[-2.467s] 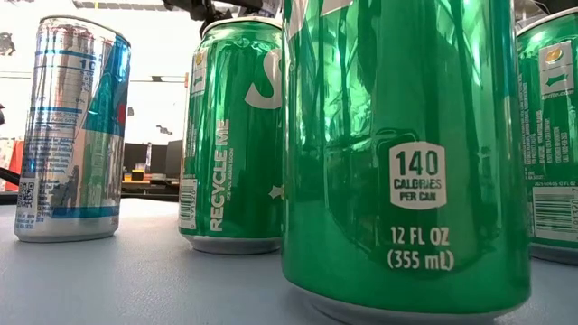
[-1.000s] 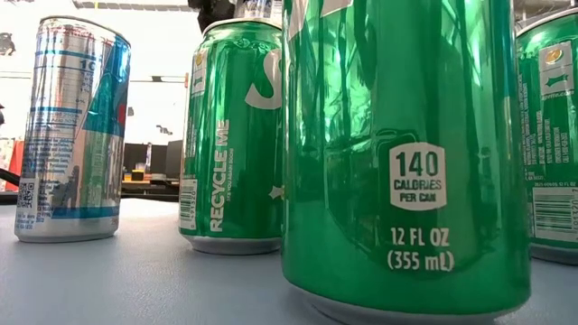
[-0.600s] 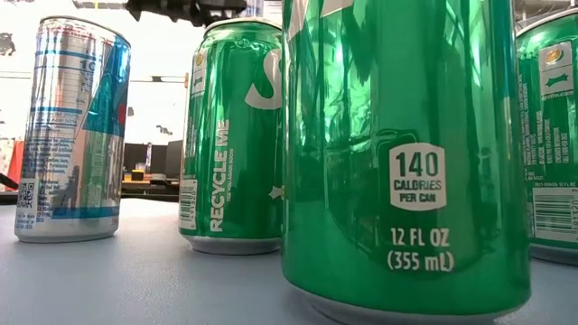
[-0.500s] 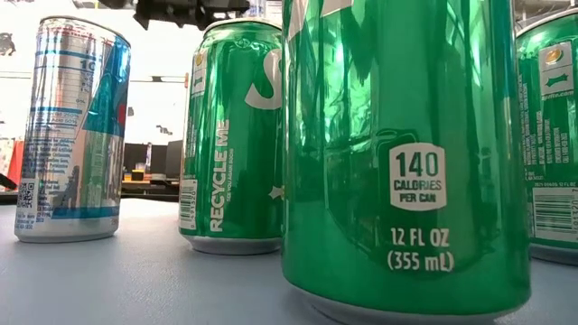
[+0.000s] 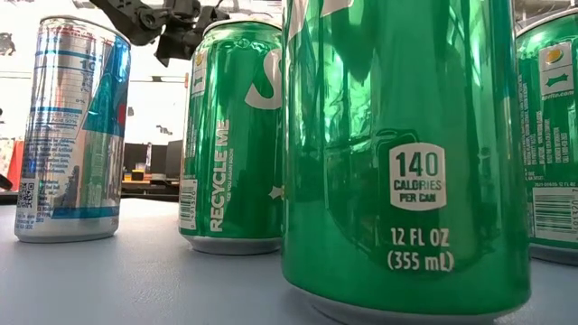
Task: Place canned beverage on shelf
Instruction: Put the white blue soda can on the shelf aligned to the other white blue soda can
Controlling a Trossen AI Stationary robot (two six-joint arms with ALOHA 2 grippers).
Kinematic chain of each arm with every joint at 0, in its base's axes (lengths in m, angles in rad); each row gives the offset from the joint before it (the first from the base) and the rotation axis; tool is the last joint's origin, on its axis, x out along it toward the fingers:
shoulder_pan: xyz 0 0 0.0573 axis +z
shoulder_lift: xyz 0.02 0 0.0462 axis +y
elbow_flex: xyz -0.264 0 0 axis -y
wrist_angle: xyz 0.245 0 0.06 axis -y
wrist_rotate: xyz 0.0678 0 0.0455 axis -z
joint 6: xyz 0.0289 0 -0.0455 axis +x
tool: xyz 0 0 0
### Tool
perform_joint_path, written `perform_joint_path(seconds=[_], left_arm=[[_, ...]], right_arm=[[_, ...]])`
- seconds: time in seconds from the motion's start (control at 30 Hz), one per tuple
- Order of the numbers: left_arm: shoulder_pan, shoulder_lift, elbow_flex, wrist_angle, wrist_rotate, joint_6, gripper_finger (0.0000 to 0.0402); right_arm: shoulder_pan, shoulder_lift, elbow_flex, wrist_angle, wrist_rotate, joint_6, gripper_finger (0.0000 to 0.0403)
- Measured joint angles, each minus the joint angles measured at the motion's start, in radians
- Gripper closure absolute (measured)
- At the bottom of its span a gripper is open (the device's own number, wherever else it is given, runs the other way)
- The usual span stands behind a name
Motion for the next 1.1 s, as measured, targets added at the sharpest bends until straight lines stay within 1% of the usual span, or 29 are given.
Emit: perform_joint_path(seconds=[0.13,0.27,0.33,0.63,0.73,0.93,1.1], left_arm=[[0.043,0.003,0.000,-0.008,0.000,0.043,0.0146],[0.098,0.003,0.000,-0.019,0.063,0.046,0.0145],[0.114,0.003,0.000,-0.034,0.075,0.063,0.0145],[0.135,0.002,-0.002,-0.138,0.069,0.201,0.0145],[0.149,0.001,-0.050,-0.087,0.062,0.175,0.0145],[0.165,-0.001,-0.135,0.094,0.062,0.065,0.0145],[0.164,-0.002,-0.161,0.197,0.049,0.021,0.0145]], right_arm=[[-0.021,0.000,0.000,0.010,0.002,0.010,0.0132],[-0.041,0.009,0.000,0.025,0.001,0.010,0.0132],[-0.059,0.015,0.000,0.024,0.001,0.001,0.0132],[-0.136,0.051,0.000,0.044,0.001,0.002,0.0132],[-0.154,0.056,-0.001,0.045,0.001,0.005,0.0132],[-0.164,0.065,0.000,0.077,0.001,0.005,0.0132],[-0.167,0.064,0.000,0.096,0.001,0.006,0.0132]])
